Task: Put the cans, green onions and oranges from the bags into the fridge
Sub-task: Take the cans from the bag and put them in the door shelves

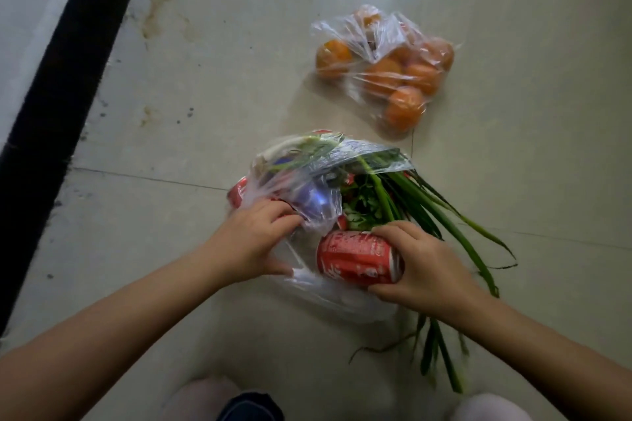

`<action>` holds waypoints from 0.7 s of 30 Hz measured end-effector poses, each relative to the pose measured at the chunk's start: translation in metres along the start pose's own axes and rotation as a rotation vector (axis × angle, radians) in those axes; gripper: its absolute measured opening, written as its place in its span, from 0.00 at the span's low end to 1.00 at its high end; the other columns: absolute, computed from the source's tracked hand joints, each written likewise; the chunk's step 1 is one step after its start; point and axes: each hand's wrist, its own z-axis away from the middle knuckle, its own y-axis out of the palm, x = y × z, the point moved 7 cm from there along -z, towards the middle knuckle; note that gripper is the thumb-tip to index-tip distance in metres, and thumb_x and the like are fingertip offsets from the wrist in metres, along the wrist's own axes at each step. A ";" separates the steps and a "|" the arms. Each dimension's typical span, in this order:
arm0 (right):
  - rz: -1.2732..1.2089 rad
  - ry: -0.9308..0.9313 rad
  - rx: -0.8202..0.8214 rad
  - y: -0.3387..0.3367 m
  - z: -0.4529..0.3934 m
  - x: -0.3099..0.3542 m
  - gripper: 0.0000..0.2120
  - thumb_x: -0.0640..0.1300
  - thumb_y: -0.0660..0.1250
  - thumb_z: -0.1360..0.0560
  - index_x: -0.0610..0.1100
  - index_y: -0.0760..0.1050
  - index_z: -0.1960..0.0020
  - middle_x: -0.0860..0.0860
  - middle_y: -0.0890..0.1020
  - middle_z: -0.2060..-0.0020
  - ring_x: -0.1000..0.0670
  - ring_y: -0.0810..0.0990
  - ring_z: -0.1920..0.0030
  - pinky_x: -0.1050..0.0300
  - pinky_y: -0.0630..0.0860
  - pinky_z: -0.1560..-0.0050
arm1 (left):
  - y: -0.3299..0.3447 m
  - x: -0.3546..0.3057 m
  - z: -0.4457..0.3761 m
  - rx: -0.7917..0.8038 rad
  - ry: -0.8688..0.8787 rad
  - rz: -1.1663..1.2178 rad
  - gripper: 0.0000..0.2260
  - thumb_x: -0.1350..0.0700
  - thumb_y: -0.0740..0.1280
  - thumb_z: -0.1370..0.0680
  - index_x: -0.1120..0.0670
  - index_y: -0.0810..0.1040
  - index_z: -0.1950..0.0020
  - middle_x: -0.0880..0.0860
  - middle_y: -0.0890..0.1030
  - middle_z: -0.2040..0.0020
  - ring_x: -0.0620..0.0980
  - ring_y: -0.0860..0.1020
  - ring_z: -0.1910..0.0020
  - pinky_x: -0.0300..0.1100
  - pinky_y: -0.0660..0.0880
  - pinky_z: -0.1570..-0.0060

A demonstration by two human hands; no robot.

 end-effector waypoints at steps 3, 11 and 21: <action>-0.313 0.047 -0.022 -0.012 0.012 -0.018 0.30 0.47 0.78 0.39 0.59 0.66 0.44 0.64 0.70 0.50 0.58 0.74 0.51 0.76 0.73 0.56 | -0.005 -0.024 -0.006 0.034 -0.038 0.293 0.39 0.43 0.76 0.35 0.54 0.67 0.29 0.52 0.72 0.33 0.50 0.73 0.35 0.38 0.68 0.36; -0.501 0.043 0.177 0.004 0.007 -0.023 0.33 0.43 0.75 0.34 0.62 0.61 0.37 0.62 0.67 0.41 0.58 0.71 0.41 0.62 0.76 0.43 | -0.016 -0.042 -0.005 -0.023 -0.252 1.037 0.27 0.56 0.80 0.38 0.40 0.65 0.53 0.37 0.69 0.51 0.35 0.74 0.55 0.24 0.76 0.62; 0.676 -0.350 0.099 0.047 -0.018 -0.006 0.15 0.48 0.80 0.56 0.48 0.79 0.72 0.54 0.79 0.74 0.52 0.77 0.70 0.64 0.72 0.71 | -0.051 -0.016 0.022 -0.161 -0.369 0.181 0.33 0.43 0.74 0.42 0.51 0.73 0.39 0.52 0.75 0.47 0.53 0.76 0.50 0.39 0.70 0.58</action>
